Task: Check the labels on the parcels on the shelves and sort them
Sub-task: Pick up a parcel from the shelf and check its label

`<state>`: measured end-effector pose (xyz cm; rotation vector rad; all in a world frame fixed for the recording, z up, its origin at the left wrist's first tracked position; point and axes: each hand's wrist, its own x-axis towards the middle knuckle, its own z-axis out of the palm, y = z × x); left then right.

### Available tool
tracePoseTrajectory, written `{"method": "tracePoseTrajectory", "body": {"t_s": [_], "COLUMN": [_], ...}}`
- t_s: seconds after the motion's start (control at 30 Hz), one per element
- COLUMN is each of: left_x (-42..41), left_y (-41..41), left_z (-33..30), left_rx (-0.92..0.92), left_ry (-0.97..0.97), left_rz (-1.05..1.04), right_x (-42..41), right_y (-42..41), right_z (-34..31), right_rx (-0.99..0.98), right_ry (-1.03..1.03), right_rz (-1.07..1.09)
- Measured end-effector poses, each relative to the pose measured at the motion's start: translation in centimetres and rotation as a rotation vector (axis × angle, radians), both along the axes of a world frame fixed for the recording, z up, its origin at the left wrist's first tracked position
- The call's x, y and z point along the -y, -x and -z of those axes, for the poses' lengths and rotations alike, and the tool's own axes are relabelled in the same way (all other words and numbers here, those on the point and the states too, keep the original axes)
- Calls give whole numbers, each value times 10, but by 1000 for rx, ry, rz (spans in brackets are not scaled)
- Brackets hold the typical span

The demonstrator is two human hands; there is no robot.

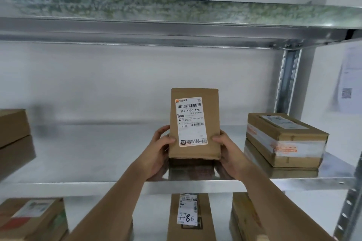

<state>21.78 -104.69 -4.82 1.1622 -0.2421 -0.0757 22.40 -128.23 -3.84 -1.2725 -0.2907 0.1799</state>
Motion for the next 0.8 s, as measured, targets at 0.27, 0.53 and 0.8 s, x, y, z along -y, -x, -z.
{"method": "tracePoseTrajectory", "body": {"t_s": [0.27, 0.53, 0.8], "left_x": [0, 5, 3], "left_y": [3, 11, 13], "left_z": [-2, -6, -6], "left_rx": [3, 40, 111], "left_ry": [-1, -39, -133], "left_rz": [29, 25, -16], "right_x": [-1, -2, 1], "right_y": [-2, -1, -5], "right_z": [1, 1, 2], "right_rx": [-5, -33, 27], "right_ry": [0, -29, 51], "right_rz": [17, 9, 30]}}
